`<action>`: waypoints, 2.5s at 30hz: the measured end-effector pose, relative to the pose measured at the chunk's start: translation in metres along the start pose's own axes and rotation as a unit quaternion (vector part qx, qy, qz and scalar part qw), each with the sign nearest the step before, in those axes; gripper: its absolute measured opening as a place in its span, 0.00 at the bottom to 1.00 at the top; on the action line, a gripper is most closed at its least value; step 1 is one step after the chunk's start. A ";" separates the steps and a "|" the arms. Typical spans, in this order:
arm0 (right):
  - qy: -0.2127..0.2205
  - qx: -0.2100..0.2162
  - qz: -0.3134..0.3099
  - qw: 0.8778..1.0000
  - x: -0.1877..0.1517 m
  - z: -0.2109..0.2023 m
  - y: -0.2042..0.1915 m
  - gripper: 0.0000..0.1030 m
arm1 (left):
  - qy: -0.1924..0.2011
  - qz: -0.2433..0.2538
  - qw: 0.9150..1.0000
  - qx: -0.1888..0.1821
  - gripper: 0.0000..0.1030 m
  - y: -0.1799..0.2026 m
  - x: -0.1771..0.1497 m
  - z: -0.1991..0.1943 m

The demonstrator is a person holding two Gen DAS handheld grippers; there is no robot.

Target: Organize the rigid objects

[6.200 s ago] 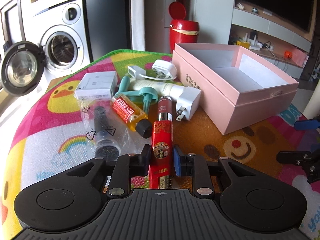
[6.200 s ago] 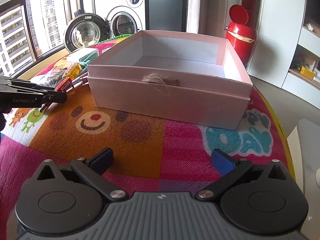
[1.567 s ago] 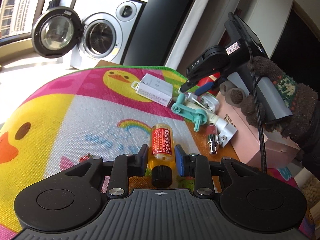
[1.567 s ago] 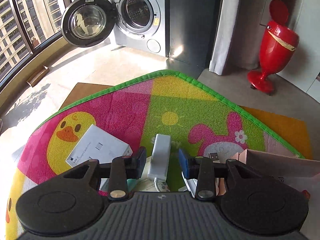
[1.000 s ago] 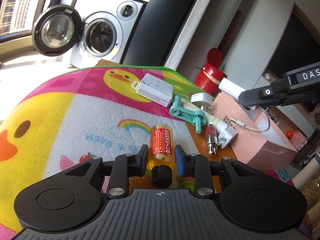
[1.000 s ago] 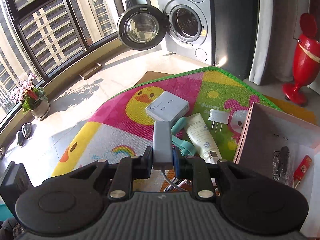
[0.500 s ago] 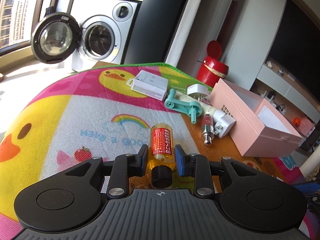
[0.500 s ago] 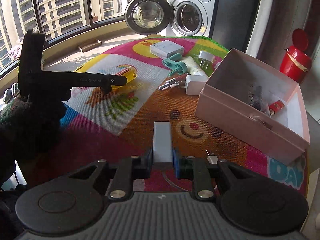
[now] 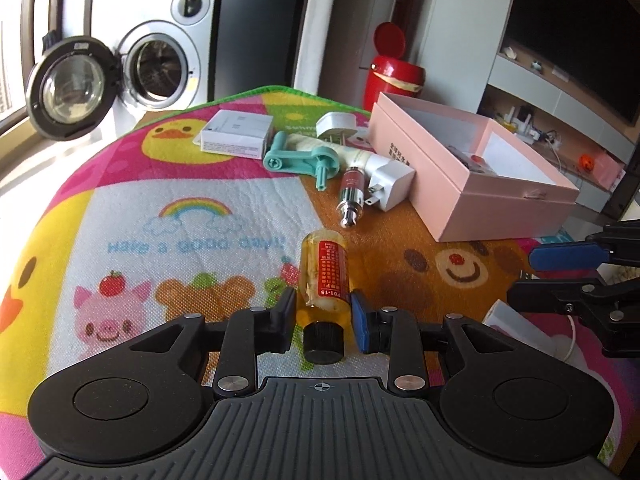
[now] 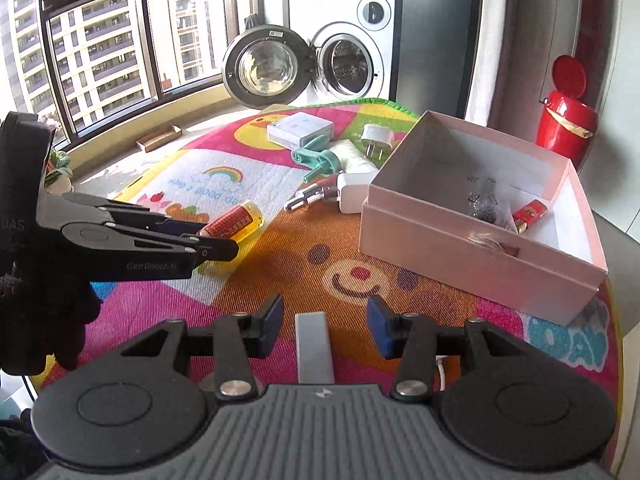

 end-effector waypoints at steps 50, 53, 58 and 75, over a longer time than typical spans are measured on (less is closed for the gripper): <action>-0.027 -0.025 -0.032 0.999 0.024 0.013 -0.010 0.64 | 0.037 -0.108 0.992 -0.045 0.32 -0.037 -0.010 -0.003; -0.027 -0.053 -0.063 0.996 0.017 0.023 -0.010 0.63 | 0.036 -0.111 0.992 -0.047 0.32 -0.037 -0.010 -0.003; -0.022 -0.051 -0.042 0.998 0.020 0.039 -0.004 0.50 | 0.024 -0.089 0.995 -0.029 0.32 -0.031 -0.005 -0.001; 0.047 -0.074 -0.012 0.996 -0.009 -0.082 0.039 0.19 | 0.068 0.077 0.994 -0.034 0.31 0.040 0.012 -0.053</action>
Point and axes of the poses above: each gripper's, at about its wrist camera, not at the fingertips, and z roughly the way its jaws point, y to its right, x to its top, the point moved 10 cm from there along z, roughly the way its jaws point, and after that the axes turned 11 degrees about x, right-handed, at the moved point
